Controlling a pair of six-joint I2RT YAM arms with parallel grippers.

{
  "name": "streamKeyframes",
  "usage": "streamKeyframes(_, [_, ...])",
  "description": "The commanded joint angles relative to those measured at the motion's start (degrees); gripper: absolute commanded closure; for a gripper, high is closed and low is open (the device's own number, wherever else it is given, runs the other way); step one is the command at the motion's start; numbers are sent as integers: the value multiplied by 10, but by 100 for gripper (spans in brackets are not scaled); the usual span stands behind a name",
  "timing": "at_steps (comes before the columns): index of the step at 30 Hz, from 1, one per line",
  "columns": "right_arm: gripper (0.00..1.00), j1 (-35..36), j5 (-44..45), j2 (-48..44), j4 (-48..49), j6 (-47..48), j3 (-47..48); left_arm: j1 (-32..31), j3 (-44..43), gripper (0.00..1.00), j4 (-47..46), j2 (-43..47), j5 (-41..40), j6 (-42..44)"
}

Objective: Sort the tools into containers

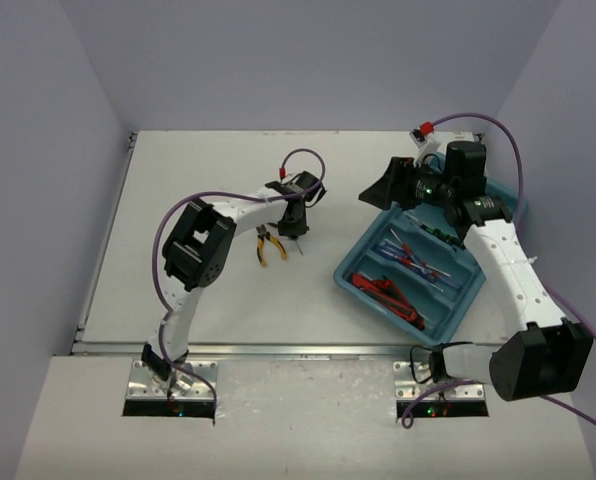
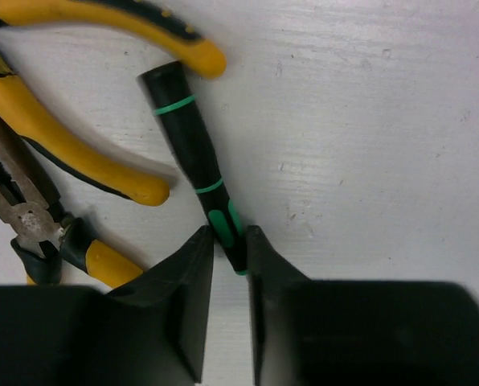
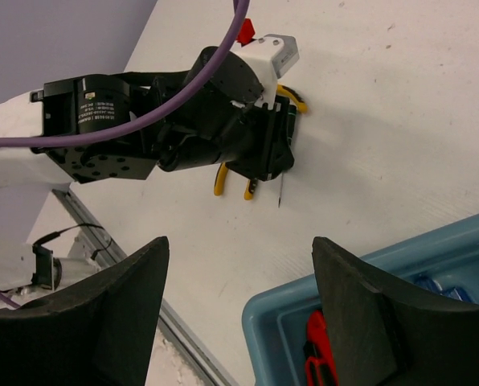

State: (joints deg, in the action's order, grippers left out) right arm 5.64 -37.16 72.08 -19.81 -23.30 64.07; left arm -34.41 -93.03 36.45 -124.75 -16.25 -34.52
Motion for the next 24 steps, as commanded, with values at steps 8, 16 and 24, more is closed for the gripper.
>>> streamKeyframes(8, [27, 8, -30, -9, 77, -34, -23, -8, 56, 100, -69, 60, 47, 11])
streamKeyframes(16, [25, 30, -72, 15, 265, -178, -122, -36, 230, 100, -294, 279, 128, -3])
streamKeyframes(24, [36, 91, 65, 42, 324, -248, -139, -37, 325, 100, -518, 358, 350, -83])
